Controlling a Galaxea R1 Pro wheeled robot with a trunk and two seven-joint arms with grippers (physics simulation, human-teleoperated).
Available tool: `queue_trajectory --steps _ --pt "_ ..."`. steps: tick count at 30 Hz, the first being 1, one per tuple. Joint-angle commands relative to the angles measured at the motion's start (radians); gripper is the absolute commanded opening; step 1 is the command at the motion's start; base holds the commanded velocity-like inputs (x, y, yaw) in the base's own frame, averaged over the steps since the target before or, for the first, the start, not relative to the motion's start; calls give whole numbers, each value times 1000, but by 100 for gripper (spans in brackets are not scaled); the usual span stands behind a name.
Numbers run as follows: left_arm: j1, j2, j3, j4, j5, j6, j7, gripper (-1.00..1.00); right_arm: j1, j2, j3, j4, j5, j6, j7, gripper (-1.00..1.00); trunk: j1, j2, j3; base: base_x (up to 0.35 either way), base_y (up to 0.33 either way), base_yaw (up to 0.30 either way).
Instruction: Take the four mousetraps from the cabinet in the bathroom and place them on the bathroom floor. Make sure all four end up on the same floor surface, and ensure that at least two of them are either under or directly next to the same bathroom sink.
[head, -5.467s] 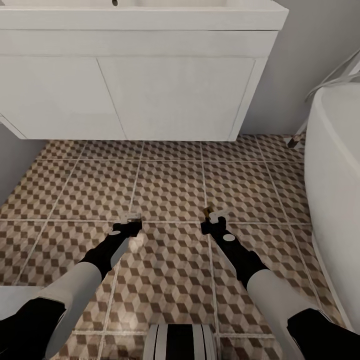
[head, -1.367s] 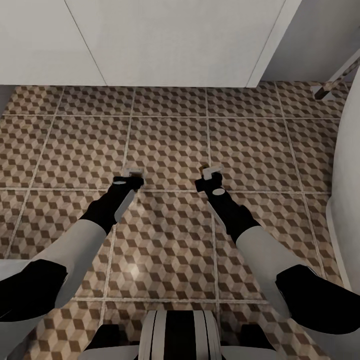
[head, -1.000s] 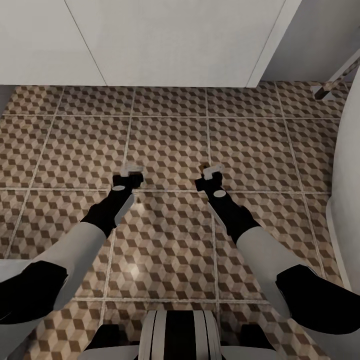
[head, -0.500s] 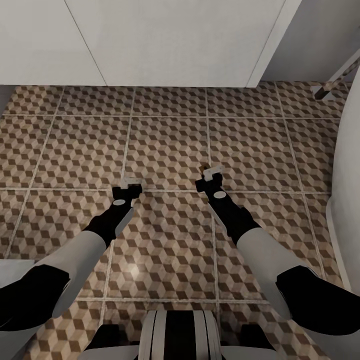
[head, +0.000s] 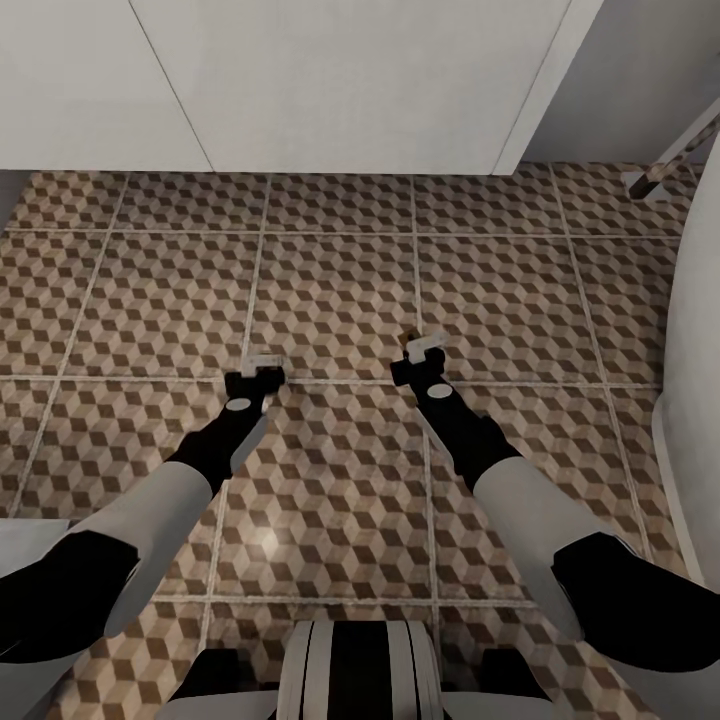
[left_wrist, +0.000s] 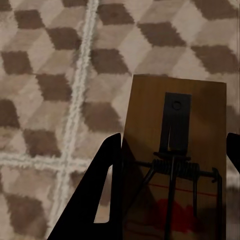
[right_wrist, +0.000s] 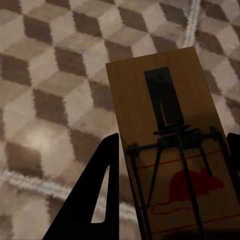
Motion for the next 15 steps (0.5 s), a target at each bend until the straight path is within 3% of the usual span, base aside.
queue_trajectory --steps 1,10,15 --pt "-1 1 -8 -14 8 1 11 -100 1 -1 5 -1 0 6 -5 -100 0 0 0 0 0 0" --pt "-1 1 -8 -91 9 6 15 -100 18 0 5 20 1 -45 -5 -100 0 0 0 0 0 0" --pt "-1 1 -8 -96 9 8 15 -100 23 1 5 116 -1 -146 -6 -100 0 0 0 0 0 0"
